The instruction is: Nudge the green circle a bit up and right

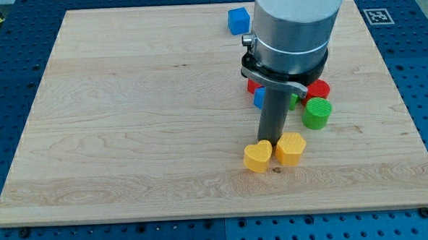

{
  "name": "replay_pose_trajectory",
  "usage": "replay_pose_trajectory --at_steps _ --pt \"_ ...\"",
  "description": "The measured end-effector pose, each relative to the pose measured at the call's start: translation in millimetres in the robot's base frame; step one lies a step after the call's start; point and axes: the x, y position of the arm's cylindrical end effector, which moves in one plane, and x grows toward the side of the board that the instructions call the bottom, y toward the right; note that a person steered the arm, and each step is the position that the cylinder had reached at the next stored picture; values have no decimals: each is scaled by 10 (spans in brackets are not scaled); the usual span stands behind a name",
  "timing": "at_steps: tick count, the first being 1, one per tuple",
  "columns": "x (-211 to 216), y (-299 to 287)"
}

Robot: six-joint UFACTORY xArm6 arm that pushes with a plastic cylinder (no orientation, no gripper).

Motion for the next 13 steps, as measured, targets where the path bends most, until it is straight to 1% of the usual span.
replay_pose_trajectory --at_steps 2,4,6,7,8,9,11,13 --pt "44 0" --pt "-326 1" --pt "-313 80" --pt "-368 236" --pt "-368 387" --pt "-364 387" --pt "-165 537" --pt "-136 929"
